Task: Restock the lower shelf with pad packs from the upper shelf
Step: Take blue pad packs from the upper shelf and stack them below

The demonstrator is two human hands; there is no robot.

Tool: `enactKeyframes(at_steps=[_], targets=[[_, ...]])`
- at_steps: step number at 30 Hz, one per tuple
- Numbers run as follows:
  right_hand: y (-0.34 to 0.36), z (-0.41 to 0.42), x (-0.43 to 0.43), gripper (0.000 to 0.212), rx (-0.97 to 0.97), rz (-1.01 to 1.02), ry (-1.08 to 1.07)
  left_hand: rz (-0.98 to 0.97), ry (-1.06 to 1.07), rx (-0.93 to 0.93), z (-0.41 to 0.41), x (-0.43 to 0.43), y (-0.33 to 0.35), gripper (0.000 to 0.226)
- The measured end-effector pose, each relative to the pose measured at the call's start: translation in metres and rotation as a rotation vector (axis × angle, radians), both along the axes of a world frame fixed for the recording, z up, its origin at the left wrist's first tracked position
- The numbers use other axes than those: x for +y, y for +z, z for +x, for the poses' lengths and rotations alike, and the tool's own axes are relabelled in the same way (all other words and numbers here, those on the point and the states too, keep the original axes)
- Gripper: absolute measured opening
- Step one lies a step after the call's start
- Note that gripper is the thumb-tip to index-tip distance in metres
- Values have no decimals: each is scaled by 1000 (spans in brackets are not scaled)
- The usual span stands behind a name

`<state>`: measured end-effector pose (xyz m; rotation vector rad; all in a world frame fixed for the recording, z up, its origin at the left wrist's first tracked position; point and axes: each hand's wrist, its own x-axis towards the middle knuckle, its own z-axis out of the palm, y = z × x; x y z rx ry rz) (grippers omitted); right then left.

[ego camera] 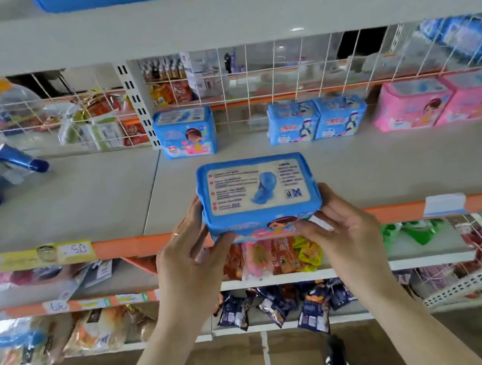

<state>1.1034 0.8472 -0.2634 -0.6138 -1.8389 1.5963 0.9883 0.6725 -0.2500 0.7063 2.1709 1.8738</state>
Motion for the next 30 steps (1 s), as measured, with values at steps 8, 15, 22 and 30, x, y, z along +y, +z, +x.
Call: enactKeyframes(at_steps=[8,15,22,30], targets=[[-12,-38,75,61,-49,130,61,-243,97,-20,-33,75,-9,27],[-19,-75,127,40,-208,191,75,-510,181,20,-74,129,-31,43],[-32,-103,135,74,-216,144,20,-415,146,100,-114,139,-40,25],[-84,-155,106,71,-105,236,-219,-290,-20,73,-185,148,-82,28]])
